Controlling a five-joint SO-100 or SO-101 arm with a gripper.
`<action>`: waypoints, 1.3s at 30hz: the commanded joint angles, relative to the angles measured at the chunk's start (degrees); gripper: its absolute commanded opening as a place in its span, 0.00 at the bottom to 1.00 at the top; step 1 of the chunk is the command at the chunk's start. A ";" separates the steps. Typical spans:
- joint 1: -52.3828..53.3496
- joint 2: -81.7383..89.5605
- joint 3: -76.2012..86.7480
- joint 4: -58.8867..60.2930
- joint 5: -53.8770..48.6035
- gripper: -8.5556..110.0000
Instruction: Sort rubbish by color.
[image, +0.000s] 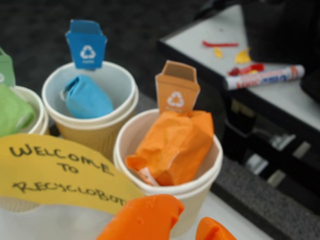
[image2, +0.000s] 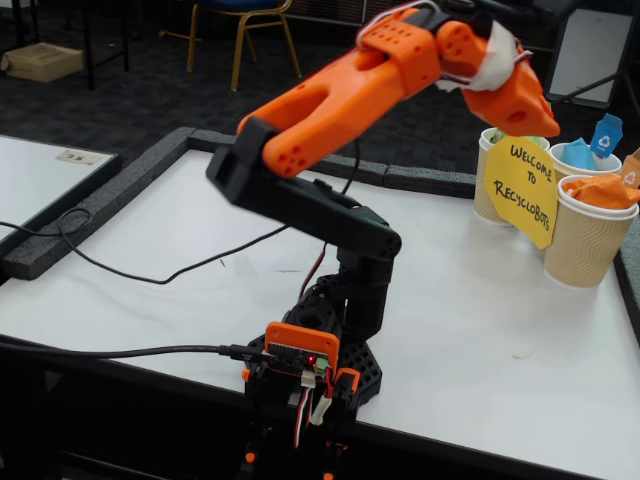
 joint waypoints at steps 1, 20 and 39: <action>-1.14 6.68 -0.79 0.88 1.05 0.07; -10.28 7.29 1.05 1.32 1.14 0.07; -23.82 7.03 3.96 -0.18 1.14 0.07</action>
